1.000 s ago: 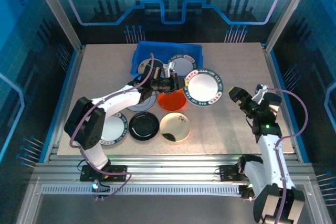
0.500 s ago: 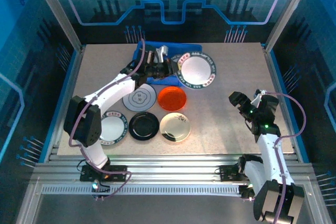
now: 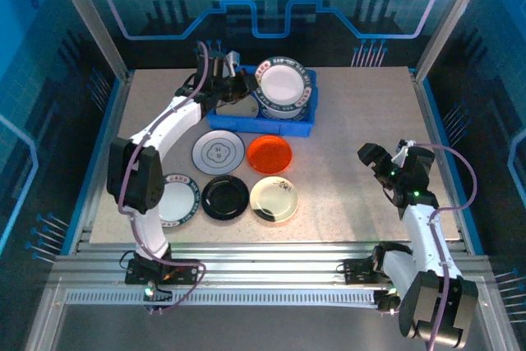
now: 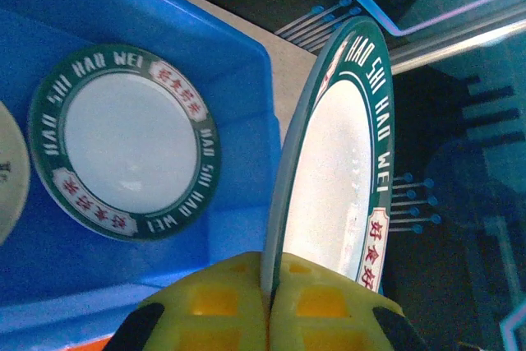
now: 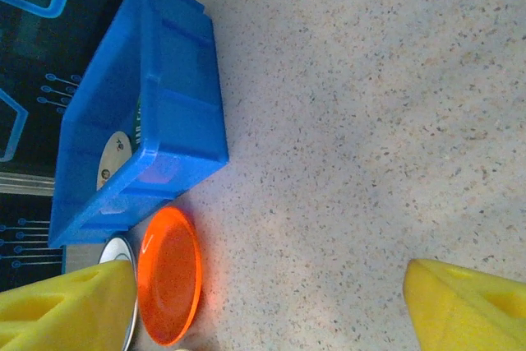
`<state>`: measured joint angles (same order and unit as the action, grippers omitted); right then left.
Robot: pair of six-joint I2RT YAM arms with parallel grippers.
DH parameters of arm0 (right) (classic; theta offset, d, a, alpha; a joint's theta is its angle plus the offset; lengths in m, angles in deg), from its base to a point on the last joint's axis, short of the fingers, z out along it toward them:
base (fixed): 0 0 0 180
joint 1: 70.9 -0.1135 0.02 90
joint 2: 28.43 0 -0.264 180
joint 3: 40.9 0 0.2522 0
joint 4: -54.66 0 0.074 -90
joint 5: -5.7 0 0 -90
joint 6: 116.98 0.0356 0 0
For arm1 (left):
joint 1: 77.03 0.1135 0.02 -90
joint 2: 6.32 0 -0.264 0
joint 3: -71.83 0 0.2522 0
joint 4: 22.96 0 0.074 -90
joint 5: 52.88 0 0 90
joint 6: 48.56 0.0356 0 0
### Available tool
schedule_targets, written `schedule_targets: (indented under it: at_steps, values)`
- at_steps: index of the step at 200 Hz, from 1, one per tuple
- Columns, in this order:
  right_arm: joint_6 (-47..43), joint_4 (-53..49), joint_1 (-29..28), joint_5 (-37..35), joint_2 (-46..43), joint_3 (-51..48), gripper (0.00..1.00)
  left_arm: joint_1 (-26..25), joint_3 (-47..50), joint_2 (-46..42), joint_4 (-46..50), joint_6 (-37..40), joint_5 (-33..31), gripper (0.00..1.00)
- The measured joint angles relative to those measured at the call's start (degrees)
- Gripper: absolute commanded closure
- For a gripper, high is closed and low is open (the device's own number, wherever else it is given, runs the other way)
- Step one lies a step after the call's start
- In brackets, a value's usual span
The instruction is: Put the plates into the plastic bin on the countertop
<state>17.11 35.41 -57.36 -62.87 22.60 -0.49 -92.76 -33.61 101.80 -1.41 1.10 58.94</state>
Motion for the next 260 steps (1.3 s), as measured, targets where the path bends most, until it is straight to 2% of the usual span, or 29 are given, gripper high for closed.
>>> schedule_targets:
  at_steps: [95, 146, 260]
  values:
    - [0.9, 2.7, -0.2, -0.3, 3.4, 1.2, 0.15, 1.2, -6.9, 10.8, 1.5, 0.2, -1.5, 1.0]
    - [0.9, 3.6, -2.4, -1.2, 4.9, 1.2, 0.15, 1.9, -8.3, 15.4, 0.3, -1.7, -1.5, 1.0]
    - [1.6, 3.7, -5.0, -3.0, 4.8, 1.2, 0.16, 1.9, -9.9, 20.7, -1.3, -4.4, -1.5, 1.0]
